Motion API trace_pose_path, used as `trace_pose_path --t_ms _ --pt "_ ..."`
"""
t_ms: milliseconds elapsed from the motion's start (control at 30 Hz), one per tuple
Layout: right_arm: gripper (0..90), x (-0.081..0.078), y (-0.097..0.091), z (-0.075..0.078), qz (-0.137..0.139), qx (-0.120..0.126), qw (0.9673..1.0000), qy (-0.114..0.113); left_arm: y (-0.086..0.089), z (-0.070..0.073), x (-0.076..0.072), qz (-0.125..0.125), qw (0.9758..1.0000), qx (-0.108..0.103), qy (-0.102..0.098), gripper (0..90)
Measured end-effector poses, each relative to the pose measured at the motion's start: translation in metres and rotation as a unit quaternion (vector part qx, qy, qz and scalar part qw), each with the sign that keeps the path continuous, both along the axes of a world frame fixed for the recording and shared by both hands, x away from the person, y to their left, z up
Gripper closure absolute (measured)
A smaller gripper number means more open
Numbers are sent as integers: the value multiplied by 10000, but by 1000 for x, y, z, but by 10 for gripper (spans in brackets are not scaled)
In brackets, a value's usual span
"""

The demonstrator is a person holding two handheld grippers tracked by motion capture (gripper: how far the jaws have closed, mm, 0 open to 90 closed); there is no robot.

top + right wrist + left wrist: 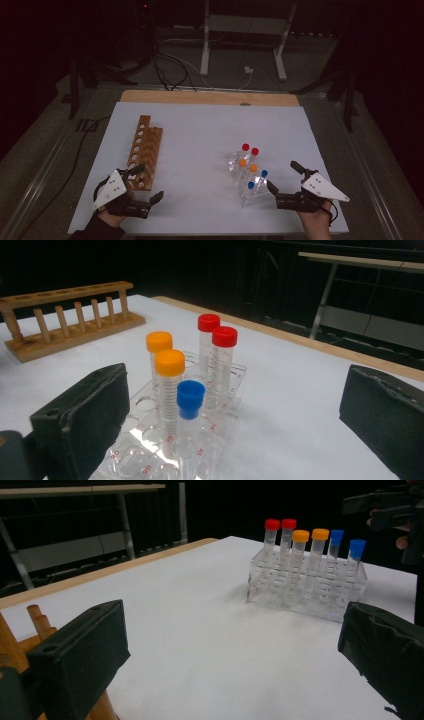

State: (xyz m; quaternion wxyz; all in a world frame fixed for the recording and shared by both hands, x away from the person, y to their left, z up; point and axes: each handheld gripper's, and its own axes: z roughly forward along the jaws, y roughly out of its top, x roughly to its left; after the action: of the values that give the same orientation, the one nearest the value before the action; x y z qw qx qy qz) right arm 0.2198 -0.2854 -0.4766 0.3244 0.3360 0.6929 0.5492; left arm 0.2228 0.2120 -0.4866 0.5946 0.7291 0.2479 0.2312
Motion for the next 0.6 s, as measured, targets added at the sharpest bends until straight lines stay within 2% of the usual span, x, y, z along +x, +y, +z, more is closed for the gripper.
trace_pose_path --t_ms 133,233,333,600 --pt "0 0 0 2 -50 -13 10000 6 0 0 0 0 10000 3 18 5" --pt "0 -1 -1 7 -89 85 9999 39 0 0 0 -1 10000 -3 15 5" --pt "0 -5 -1 13 -161 110 9998 -78 0 0 0 7 10000 -3 10 5" --pt "0 -10 4 26 -86 266 9996 -31 -1 0 0 2 10000 -4 8 5"
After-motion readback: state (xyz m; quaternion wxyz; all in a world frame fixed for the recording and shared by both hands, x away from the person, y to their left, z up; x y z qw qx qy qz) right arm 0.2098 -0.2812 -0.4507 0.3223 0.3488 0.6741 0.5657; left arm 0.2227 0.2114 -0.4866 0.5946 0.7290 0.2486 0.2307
